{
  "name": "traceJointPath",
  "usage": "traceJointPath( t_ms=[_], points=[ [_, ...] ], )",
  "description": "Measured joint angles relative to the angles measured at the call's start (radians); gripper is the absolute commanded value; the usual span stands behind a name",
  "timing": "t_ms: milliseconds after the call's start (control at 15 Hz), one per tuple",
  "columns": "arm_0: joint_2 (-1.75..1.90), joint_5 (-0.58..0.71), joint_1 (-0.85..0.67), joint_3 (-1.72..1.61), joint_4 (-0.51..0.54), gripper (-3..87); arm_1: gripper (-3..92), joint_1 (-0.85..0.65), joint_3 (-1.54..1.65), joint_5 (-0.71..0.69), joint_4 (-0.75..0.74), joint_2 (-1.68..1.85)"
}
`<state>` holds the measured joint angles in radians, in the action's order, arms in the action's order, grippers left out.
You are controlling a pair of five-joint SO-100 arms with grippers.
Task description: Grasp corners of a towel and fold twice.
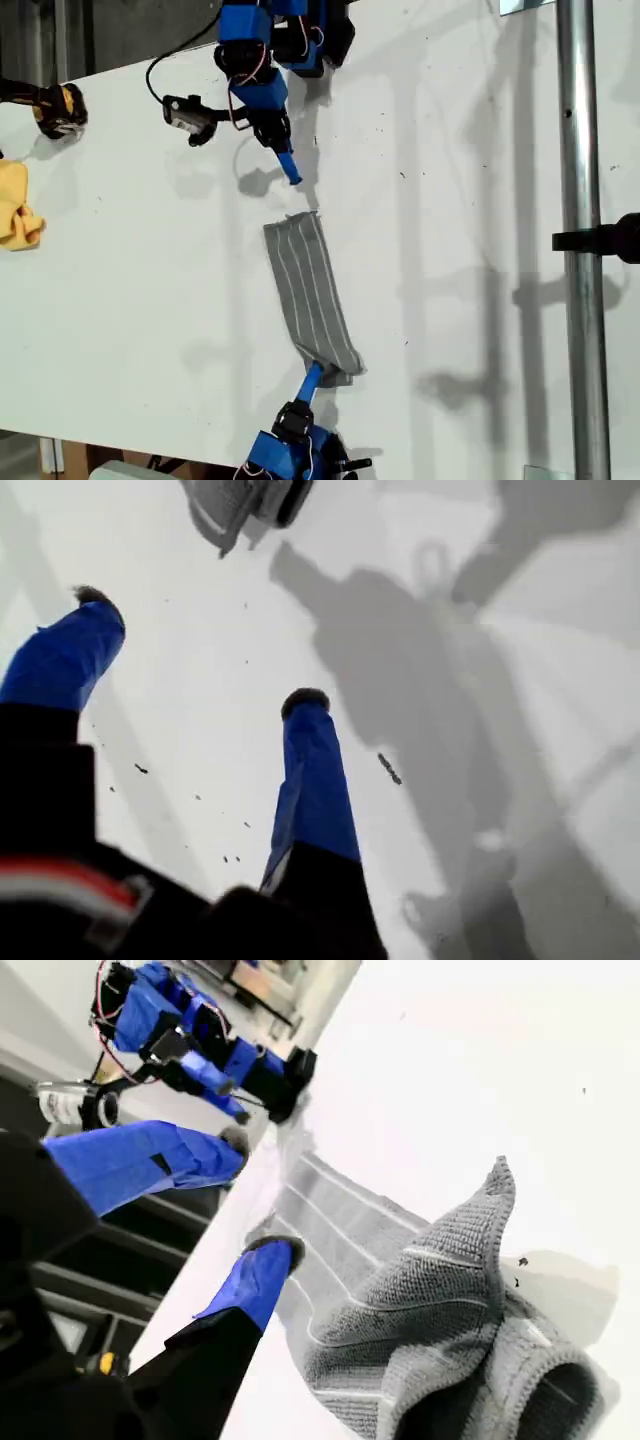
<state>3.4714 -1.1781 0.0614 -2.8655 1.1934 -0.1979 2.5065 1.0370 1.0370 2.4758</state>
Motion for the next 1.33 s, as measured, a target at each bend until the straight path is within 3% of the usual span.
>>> traceJointPath(
  t_ms=[133, 333, 733, 800, 867, 1000, 1333],
  points=[
    [0.000, 0.000, 0.000, -0.003, -0.005, 15.9, 36.2, -0.035, -0.160, -0.060, -0.107, -0.359],
    [0.000, -0.002, 0.000, -0.009, -0.014, 15.9, 36.4, -0.078, -0.506, -0.120, -0.130, -0.870],
    [0.002, -0.023, 0.000, -0.020, -0.014, 16.3, 35.4, -0.095, -0.948, -0.135, -0.141, -1.285],
    [0.002, -0.026, 0.000, -0.021, -0.014, 16.4, 29.1, -0.095, -1.002, -0.135, -0.141, -1.351],
    [0.002, -0.029, 0.000, -0.028, -0.014, 16.6, 8.5, -0.089, -1.063, -0.135, -0.132, -1.399],
    [0.002, -0.038, 0.006, -0.040, -0.014, 17.0, -0.2, -0.071, -1.155, -0.109, -0.107, -1.459],
    [0.002, -0.041, 0.011, -0.043, -0.014, 17.3, -0.2, -0.052, -1.144, -0.106, -0.002, -1.411]
  ],
)
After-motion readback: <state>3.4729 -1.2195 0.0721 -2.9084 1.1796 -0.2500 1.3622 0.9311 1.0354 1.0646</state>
